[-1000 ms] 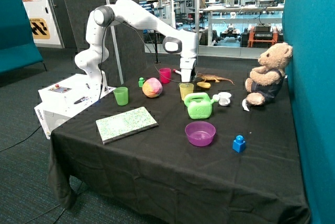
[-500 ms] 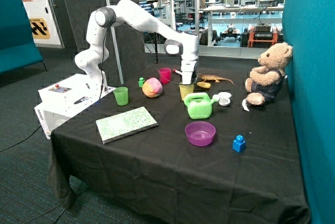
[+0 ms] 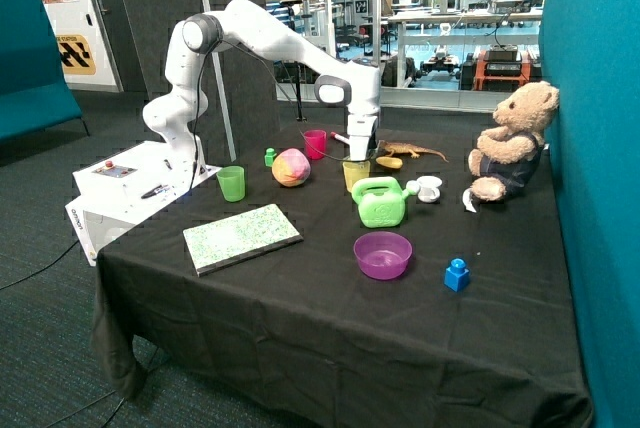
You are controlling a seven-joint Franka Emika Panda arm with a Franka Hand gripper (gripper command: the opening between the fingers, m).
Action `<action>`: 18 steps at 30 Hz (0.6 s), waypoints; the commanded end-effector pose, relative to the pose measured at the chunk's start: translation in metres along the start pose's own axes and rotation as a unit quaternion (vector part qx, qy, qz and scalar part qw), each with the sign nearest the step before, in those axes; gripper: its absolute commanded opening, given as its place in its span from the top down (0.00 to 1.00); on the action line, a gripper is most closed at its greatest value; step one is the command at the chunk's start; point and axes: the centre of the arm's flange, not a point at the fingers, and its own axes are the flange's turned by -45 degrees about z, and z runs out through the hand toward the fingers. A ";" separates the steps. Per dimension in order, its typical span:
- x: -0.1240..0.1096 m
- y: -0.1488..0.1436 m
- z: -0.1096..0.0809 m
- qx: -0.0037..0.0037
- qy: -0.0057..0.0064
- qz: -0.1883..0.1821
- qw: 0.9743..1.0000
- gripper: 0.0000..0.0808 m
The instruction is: Stack the cups
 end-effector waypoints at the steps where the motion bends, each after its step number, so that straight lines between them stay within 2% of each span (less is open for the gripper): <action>1: 0.002 0.003 -0.002 0.000 -0.003 0.002 1.000 1.00; 18: -0.002 0.011 -0.002 0.000 -0.003 0.007 1.000 1.00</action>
